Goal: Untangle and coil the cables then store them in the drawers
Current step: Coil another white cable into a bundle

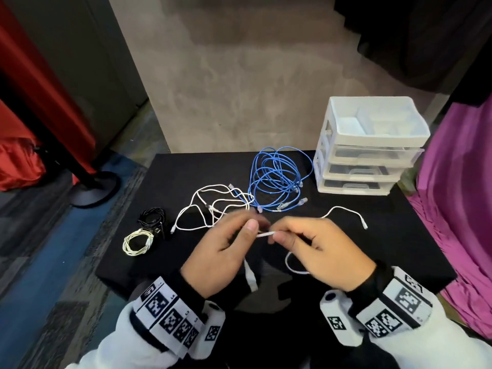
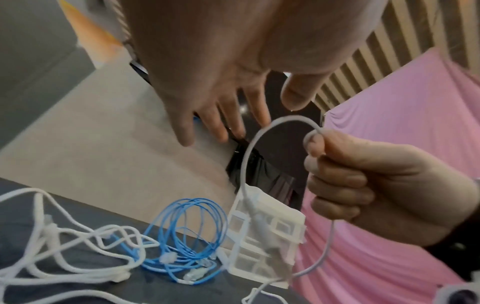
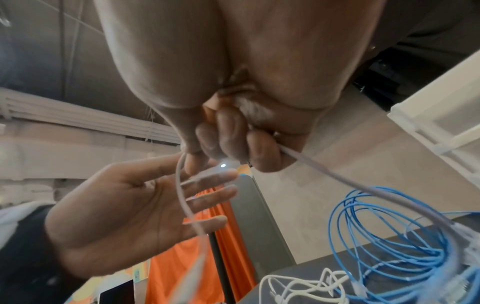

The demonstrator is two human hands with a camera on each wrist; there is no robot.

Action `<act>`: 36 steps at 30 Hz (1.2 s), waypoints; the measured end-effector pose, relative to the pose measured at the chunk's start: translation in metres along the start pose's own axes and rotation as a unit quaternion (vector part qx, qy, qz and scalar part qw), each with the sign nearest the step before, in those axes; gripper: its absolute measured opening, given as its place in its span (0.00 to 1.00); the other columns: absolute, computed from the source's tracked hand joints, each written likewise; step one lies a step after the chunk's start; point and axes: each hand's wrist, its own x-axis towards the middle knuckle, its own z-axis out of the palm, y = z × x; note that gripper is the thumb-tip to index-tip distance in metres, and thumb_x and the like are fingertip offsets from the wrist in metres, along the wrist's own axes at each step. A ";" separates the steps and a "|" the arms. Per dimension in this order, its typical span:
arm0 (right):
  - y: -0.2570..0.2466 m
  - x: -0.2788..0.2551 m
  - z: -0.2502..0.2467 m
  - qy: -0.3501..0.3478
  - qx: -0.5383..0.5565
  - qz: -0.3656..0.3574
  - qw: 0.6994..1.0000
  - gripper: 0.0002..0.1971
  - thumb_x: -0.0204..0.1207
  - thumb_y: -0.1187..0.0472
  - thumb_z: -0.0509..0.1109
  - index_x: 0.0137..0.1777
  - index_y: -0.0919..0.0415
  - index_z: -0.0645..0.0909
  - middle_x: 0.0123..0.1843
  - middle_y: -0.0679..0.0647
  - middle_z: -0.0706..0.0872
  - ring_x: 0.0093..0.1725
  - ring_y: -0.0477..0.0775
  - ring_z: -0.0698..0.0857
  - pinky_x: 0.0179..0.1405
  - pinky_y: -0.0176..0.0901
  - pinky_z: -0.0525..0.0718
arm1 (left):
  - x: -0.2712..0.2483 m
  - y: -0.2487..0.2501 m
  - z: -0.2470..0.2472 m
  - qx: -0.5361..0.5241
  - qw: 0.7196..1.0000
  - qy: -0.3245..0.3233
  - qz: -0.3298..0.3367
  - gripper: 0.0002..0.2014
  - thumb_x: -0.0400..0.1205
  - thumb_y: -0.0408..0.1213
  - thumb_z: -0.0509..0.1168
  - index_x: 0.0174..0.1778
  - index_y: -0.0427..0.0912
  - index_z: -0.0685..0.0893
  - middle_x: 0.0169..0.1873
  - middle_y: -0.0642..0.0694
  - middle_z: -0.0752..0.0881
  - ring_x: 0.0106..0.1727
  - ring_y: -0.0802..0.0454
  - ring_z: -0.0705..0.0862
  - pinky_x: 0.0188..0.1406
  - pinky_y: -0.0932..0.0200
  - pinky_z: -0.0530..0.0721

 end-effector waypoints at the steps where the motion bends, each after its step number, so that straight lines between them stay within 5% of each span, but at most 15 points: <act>1: 0.000 0.001 -0.004 0.021 0.009 0.006 1.000 0.08 0.88 0.55 0.68 0.49 0.51 0.88 0.43 0.49 0.90 0.46 0.48 0.88 0.53 0.48 0.83 | 0.000 0.003 0.004 -0.057 0.997 -0.027 -0.043 0.18 0.90 0.50 0.56 0.53 0.44 0.88 0.40 0.53 0.88 0.50 0.57 0.88 0.59 0.52 0.82; 4: 0.006 0.004 -0.018 0.112 0.009 0.041 0.993 0.08 0.85 0.57 0.72 0.43 0.51 0.87 0.38 0.50 0.88 0.42 0.52 0.85 0.50 0.50 0.83 | -0.001 0.012 0.015 -0.221 0.964 -0.042 -0.140 0.17 0.88 0.48 0.57 0.43 0.41 0.84 0.25 0.50 0.71 0.29 0.50 0.75 0.45 0.37 0.86; 7: 0.025 0.003 -0.026 0.180 -0.024 0.086 0.980 0.10 0.83 0.50 0.73 0.41 0.52 0.86 0.34 0.51 0.86 0.38 0.55 0.83 0.46 0.51 0.81 | 0.000 0.016 0.012 -0.360 0.908 -0.046 -0.209 0.13 0.85 0.46 0.61 0.43 0.40 0.81 0.28 0.49 0.65 0.25 0.56 0.65 0.28 0.58 0.80; 9: 0.038 -0.001 -0.026 0.188 -0.061 0.112 0.974 0.12 0.83 0.48 0.72 0.40 0.51 0.84 0.32 0.51 0.84 0.34 0.51 0.80 0.42 0.50 0.81 | 0.001 0.022 0.005 -0.441 0.867 -0.044 -0.226 0.10 0.87 0.43 0.62 0.43 0.42 0.80 0.30 0.49 0.66 0.24 0.58 0.64 0.25 0.63 0.73; 11: 0.045 -0.008 -0.018 0.129 -0.099 0.125 0.979 0.11 0.84 0.47 0.68 0.41 0.49 0.84 0.34 0.45 0.87 0.36 0.43 0.84 0.47 0.51 0.84 | 0.005 0.029 -0.004 -0.519 0.822 -0.026 -0.232 0.11 0.89 0.43 0.58 0.43 0.44 0.77 0.34 0.49 0.78 0.25 0.58 0.73 0.26 0.62 0.79; 13: 0.041 -0.018 0.001 0.016 -0.132 0.117 0.984 0.13 0.83 0.41 0.63 0.46 0.45 0.84 0.38 0.42 0.90 0.40 0.41 0.87 0.50 0.52 0.86 | 0.009 0.029 -0.009 -0.570 0.793 0.005 -0.217 0.14 0.90 0.43 0.54 0.41 0.44 0.76 0.55 0.40 0.91 0.46 0.50 0.91 0.48 0.53 0.93; 16: 0.013 -0.032 0.024 -0.139 -0.132 0.056 0.980 0.18 0.84 0.39 0.60 0.42 0.51 0.76 0.33 0.49 0.83 0.34 0.45 0.80 0.43 0.55 0.82 | 0.011 0.019 0.000 -0.515 0.835 0.033 -0.190 0.11 0.89 0.41 0.59 0.43 0.41 0.75 0.71 0.33 0.84 0.74 0.39 0.83 0.75 0.38 0.79; 18: -0.008 -0.031 0.020 -0.179 -0.094 0.020 0.979 0.17 0.86 0.45 0.62 0.40 0.56 0.75 0.31 0.52 0.79 0.33 0.51 0.78 0.40 0.56 0.79 | 0.007 0.010 0.011 -0.417 0.886 0.041 -0.200 0.10 0.85 0.42 0.64 0.43 0.39 0.75 0.70 0.36 0.86 0.73 0.41 0.84 0.76 0.39 0.79; 21: -0.017 -0.016 -0.004 -0.120 -0.074 0.014 0.990 0.11 0.83 0.51 0.67 0.41 0.54 0.81 0.33 0.52 0.83 0.35 0.52 0.81 0.40 0.53 0.81 | -0.005 0.005 0.020 -0.313 0.927 -0.027 -0.204 0.15 0.87 0.43 0.63 0.48 0.32 0.79 0.59 0.36 0.91 0.57 0.39 0.90 0.62 0.41 0.81; 24: -0.009 -0.004 -0.017 -0.013 -0.021 0.028 0.999 0.09 0.80 0.56 0.77 0.38 0.53 0.84 0.39 0.50 0.84 0.41 0.50 0.84 0.45 0.43 0.82 | -0.010 0.010 0.018 -0.317 0.921 -0.074 -0.213 0.15 0.85 0.44 0.61 0.52 0.38 0.89 0.41 0.36 0.91 0.35 0.44 0.88 0.57 0.33 0.75; 26: -0.002 -0.001 -0.016 0.018 0.067 0.070 0.995 0.09 0.78 0.62 0.79 0.38 0.59 0.84 0.46 0.51 0.86 0.44 0.48 0.86 0.45 0.46 0.86 | -0.009 0.013 0.015 -0.345 0.909 -0.085 -0.219 0.16 0.85 0.42 0.61 0.56 0.37 0.92 0.49 0.32 0.92 0.34 0.48 0.87 0.63 0.31 0.75; 29: 0.006 -0.004 -0.011 -0.017 0.285 0.141 0.948 0.05 0.81 0.67 0.74 0.46 0.66 0.80 0.58 0.67 0.88 0.47 0.52 0.88 0.33 0.51 0.91 | -0.011 0.013 0.014 -0.374 0.889 -0.110 -0.239 0.19 0.83 0.40 0.64 0.63 0.32 0.89 0.53 0.34 0.91 0.40 0.50 0.88 0.55 0.49 0.84; 31: 0.009 -0.007 -0.009 -0.040 0.359 0.149 0.920 0.05 0.80 0.65 0.73 0.48 0.65 0.79 0.50 0.73 0.88 0.44 0.52 0.89 0.26 0.45 0.89 | -0.016 0.010 0.016 -0.388 0.879 -0.117 -0.251 0.19 0.83 0.38 0.66 0.64 0.30 0.88 0.47 0.39 0.89 0.43 0.49 0.88 0.56 0.51 0.86; 34: 0.009 -0.010 -0.005 -0.059 0.397 0.165 0.901 0.07 0.81 0.63 0.72 0.49 0.65 0.77 0.42 0.62 0.90 0.35 0.48 0.86 0.22 0.38 0.82 | -0.020 0.005 0.018 -0.400 0.874 -0.112 -0.253 0.14 0.82 0.36 0.69 0.60 0.33 0.90 0.41 0.41 0.87 0.42 0.49 0.88 0.65 0.43 0.84; 36: 0.010 -0.009 -0.001 -0.055 0.394 0.186 0.899 0.08 0.81 0.61 0.72 0.49 0.65 0.78 0.40 0.61 0.89 0.35 0.51 0.86 0.27 0.41 0.86 | -0.021 0.006 0.021 -0.391 0.879 -0.092 -0.257 0.10 0.83 0.35 0.71 0.57 0.35 0.91 0.42 0.41 0.88 0.42 0.51 0.88 0.58 0.48 0.88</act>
